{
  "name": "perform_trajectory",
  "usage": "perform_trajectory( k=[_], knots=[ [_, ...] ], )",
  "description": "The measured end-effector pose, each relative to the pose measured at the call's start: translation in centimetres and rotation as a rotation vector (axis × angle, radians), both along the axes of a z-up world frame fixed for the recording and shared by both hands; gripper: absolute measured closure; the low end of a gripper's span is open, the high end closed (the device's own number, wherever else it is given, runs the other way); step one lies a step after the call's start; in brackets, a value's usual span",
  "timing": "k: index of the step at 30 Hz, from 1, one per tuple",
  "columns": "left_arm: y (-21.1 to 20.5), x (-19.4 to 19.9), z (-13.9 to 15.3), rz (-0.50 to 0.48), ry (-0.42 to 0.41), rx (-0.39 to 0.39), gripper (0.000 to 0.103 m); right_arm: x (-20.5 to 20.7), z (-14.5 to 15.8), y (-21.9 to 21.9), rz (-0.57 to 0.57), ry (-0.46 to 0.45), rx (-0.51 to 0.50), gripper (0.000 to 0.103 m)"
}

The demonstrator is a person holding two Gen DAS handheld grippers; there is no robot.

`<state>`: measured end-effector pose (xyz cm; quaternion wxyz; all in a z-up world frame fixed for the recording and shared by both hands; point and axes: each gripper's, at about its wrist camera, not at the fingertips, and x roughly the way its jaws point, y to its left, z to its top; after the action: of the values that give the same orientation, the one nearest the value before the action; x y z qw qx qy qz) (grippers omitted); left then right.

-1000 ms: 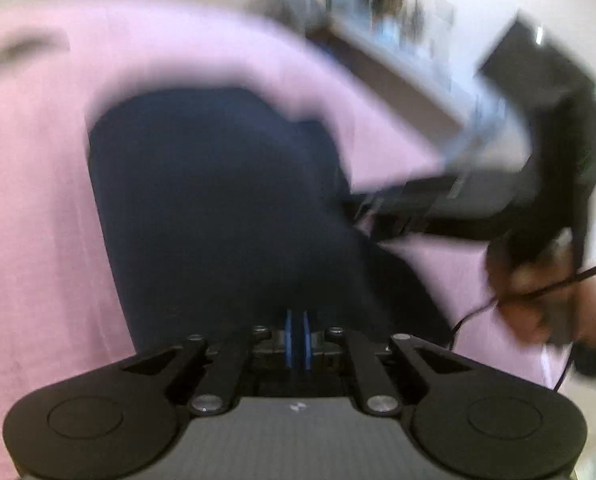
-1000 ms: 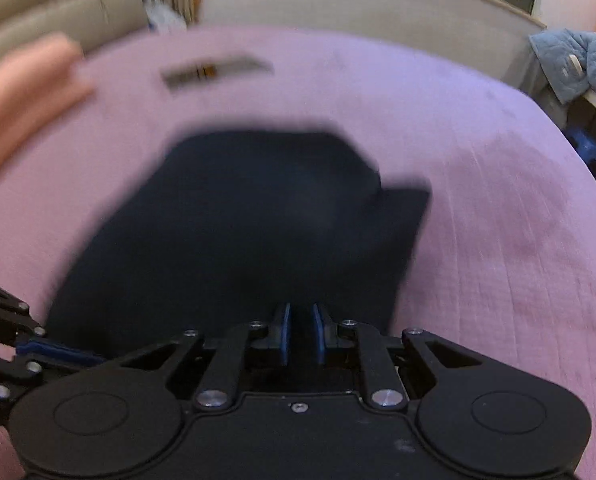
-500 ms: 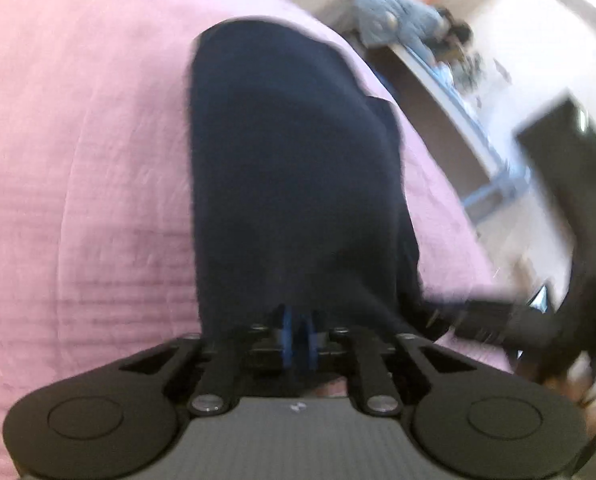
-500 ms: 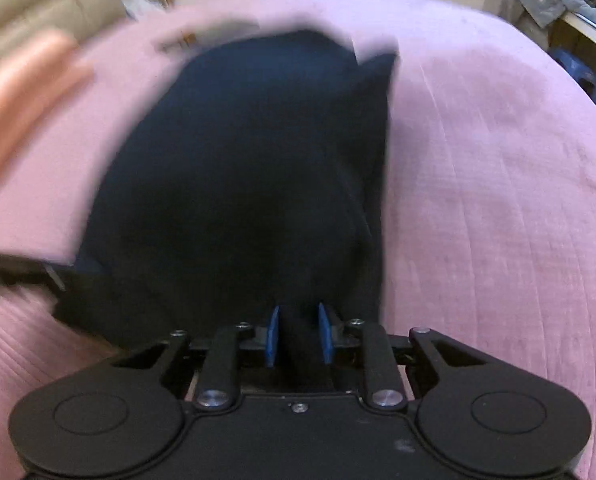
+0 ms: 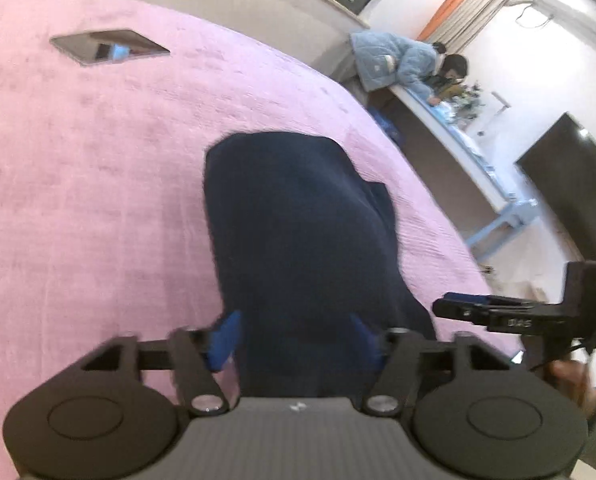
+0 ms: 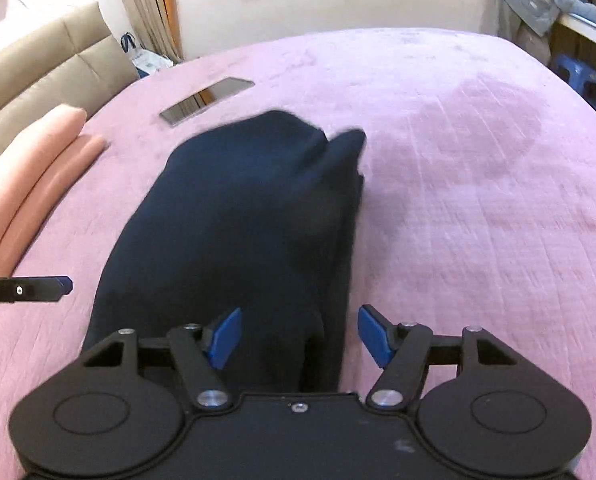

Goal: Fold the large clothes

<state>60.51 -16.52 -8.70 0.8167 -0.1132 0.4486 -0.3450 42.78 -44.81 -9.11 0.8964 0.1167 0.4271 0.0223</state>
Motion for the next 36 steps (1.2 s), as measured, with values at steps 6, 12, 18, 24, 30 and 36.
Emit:
perform_trajectory(
  k=[6,12,18,24,30,36],
  knots=[
    [-2.7,4.0,-2.2,-0.076,0.086,0.029,0.035,2.1,-2.4,0.6,0.007,0.076,-0.041,0.023],
    [-3.3,5.7,-5.4,-0.095,0.162,-0.001,0.018,2.7,-4.4,-1.7,-0.005,0.114,0.087,0.019],
    [-3.0,6.7,-8.5,-0.061,0.257,-0.071,0.002,3.9,-6.1,-4.1,0.026,0.165,0.234,0.001],
    [-4.1,7.1,-9.8,-0.035,0.273,-0.154,0.000,3.7,-6.3,-3.9,0.072,0.122,0.232,0.000],
    [-5.5,6.8,-9.9,0.060,0.272,-0.191,0.004,2.8,-6.8,-4.5,0.066,0.092,0.356,0.028],
    [-4.8,5.5,-8.6,0.044,0.182,-0.195,0.037,1.3,-5.5,-3.9,0.055,0.034,0.391,0.052]
  ],
)
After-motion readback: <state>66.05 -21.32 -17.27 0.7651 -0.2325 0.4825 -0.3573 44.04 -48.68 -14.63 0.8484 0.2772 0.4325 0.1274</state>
